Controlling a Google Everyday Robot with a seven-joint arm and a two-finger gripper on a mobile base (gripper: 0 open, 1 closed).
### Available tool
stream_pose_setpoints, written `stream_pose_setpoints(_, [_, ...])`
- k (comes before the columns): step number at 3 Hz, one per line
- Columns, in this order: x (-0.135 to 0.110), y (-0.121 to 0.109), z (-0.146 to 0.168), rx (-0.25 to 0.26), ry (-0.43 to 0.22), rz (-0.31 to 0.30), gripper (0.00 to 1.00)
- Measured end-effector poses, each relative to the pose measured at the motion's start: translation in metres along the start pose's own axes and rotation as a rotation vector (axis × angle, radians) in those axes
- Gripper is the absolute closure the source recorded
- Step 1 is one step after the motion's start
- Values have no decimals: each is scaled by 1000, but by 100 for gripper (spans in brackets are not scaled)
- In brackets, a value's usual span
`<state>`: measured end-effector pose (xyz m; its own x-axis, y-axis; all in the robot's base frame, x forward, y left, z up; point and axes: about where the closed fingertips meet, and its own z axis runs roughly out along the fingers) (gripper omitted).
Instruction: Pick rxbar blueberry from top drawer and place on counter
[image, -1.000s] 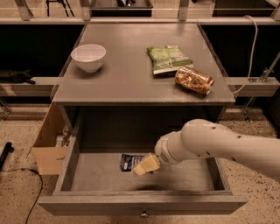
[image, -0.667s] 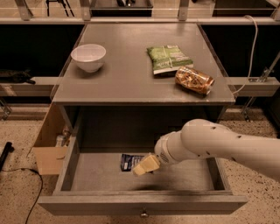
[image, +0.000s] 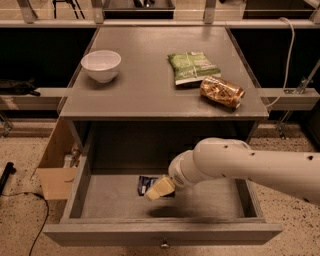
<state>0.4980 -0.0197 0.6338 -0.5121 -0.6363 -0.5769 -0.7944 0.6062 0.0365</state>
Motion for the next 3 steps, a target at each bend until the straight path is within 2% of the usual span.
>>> stream_pose_setpoints(1, [14, -7, 23, -7, 25, 30, 0])
stream_pose_setpoints(2, [36, -17, 34, -41, 22, 117, 0])
stream_pose_setpoints(3, [36, -15, 34, -49, 22, 120, 0])
